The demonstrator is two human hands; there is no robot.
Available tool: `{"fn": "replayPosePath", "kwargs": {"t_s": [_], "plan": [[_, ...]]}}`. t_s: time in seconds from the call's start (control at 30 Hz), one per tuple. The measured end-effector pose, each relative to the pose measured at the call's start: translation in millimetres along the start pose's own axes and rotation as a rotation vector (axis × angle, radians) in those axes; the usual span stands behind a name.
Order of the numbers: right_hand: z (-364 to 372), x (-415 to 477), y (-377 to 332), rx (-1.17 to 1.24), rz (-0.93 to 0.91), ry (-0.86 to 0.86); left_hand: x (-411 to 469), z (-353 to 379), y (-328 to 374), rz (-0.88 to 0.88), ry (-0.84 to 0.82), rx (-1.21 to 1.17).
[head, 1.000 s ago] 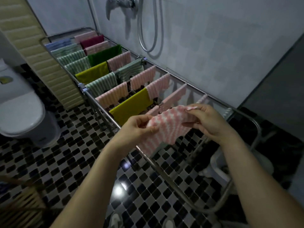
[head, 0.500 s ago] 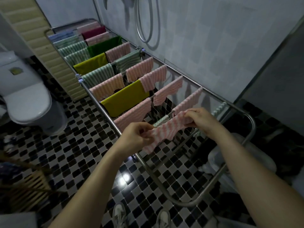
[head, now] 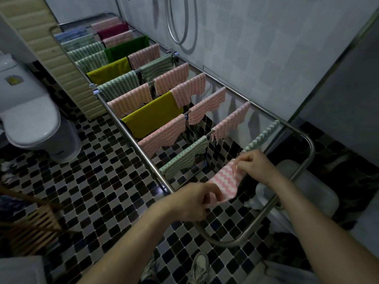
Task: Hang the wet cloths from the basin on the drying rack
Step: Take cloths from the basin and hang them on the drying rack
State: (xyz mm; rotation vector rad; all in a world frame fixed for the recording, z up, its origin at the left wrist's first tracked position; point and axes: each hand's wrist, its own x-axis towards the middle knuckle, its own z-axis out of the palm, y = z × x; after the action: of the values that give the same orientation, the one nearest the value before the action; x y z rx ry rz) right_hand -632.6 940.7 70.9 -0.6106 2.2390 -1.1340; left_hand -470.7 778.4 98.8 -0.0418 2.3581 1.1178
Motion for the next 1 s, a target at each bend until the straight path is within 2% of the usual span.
{"fn": "replayPosePath", "kwargs": {"t_s": [0.1,0.17,0.2,0.27,0.33,0.37,0.5,0.57,0.77,1.0], "plan": [[4,-2,11,-0.029,0.012,0.026,3,10,-5,0.004,-0.106,0.064],[6,-5,13,-0.021,0.009,0.074,2,11,-10,0.011,-0.087,0.022],[8,-6,13,-0.028,0.016,0.116,0,10,-13,0.011,-0.021,-0.013],[12,-7,15,-0.060,0.049,0.222,-1,7,-23,-0.030,0.224,-0.023],[18,-6,18,-0.048,0.087,0.299,-4,5,-34,-0.112,0.463,0.073],[21,-5,20,-0.021,0.107,0.313,-6,5,-39,-0.135,0.510,0.099],[30,-3,16,0.229,0.193,0.255,-9,14,-46,-0.143,0.442,0.160],[34,-3,17,0.273,0.208,0.236,-8,18,-47,-0.140,0.453,0.183],[30,1,20,0.129,0.186,0.373,-8,22,-48,-0.107,0.494,0.236],[31,-3,17,-0.092,0.087,0.425,-7,25,-46,-0.079,0.517,0.332]]}}
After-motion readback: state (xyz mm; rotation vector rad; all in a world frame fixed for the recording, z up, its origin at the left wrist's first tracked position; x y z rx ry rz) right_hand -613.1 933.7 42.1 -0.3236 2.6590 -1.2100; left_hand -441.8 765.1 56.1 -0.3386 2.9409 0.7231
